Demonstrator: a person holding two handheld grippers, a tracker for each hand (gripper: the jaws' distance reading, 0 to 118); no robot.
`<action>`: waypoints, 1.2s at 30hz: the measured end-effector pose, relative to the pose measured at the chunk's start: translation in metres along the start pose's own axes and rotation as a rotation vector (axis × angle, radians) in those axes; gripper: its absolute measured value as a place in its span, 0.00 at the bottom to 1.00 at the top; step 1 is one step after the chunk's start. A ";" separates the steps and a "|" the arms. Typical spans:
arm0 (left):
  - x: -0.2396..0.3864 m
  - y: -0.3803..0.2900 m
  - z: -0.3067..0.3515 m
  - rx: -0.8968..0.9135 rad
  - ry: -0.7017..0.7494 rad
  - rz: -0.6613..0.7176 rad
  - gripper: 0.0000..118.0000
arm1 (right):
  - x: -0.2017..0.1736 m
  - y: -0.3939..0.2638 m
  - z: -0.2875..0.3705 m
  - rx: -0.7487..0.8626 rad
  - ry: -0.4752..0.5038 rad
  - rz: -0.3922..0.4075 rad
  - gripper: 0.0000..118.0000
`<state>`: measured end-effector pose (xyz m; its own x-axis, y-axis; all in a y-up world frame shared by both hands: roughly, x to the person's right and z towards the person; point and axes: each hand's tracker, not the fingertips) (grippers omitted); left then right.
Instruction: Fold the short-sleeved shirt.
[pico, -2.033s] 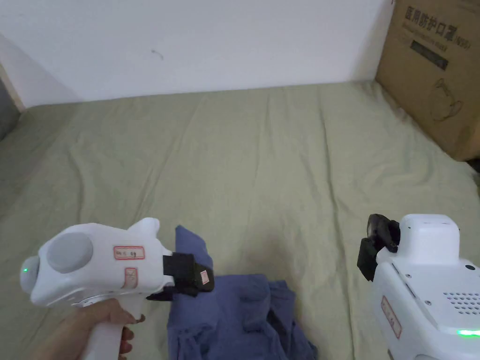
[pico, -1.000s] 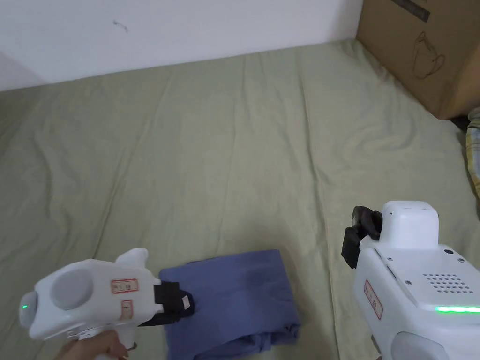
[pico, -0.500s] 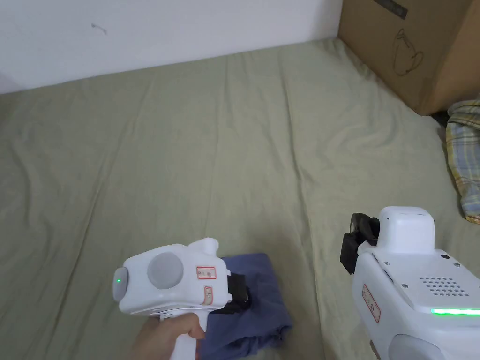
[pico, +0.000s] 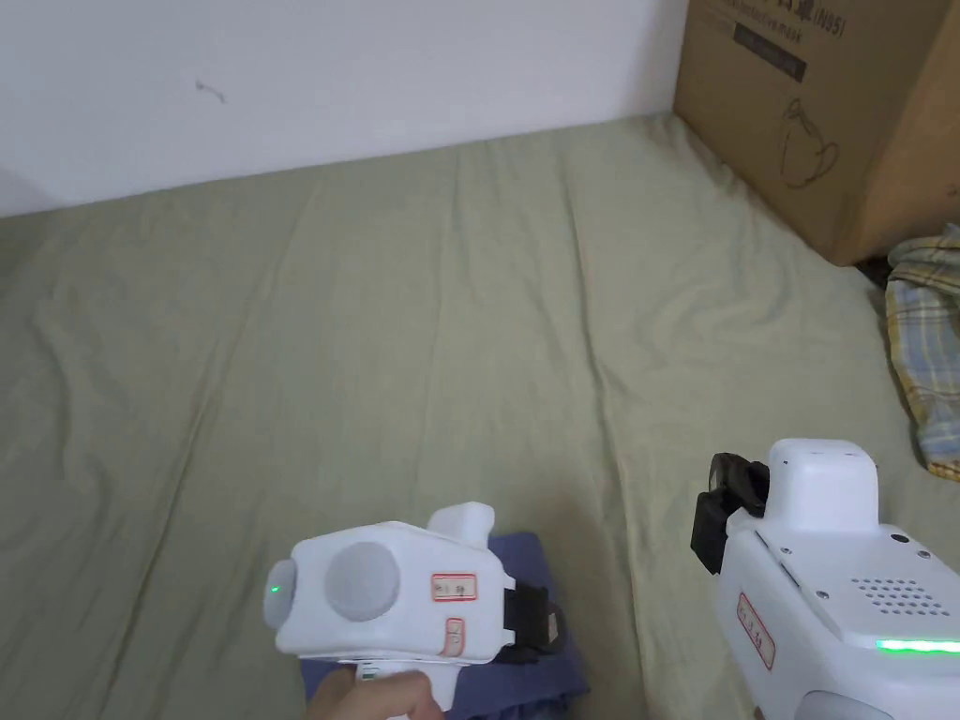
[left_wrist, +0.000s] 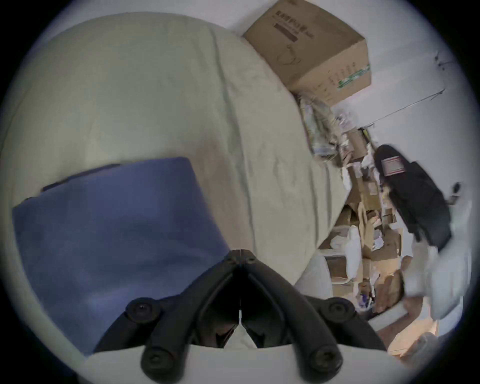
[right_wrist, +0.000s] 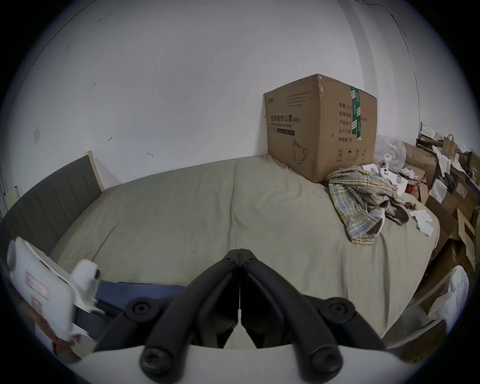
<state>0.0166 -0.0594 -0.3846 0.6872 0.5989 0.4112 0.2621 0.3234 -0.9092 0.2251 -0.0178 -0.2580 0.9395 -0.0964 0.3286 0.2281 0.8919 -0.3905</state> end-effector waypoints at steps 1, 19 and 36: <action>-0.004 -0.002 0.016 0.034 -0.016 0.004 0.00 | -0.003 0.002 0.002 0.002 0.009 0.011 0.01; -0.149 -0.133 0.181 0.371 -0.016 0.333 0.00 | -0.123 -0.002 -0.061 -0.468 0.395 0.052 0.01; -0.182 -0.114 0.142 0.255 -0.195 0.303 0.95 | -0.148 -0.056 -0.108 -0.736 0.378 0.083 0.01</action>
<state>-0.2346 -0.1012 -0.3466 0.5606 0.8135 0.1551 -0.1242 0.2677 -0.9555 0.1011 -0.1008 -0.3776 0.9532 -0.3020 0.0141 0.1398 0.3986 -0.9064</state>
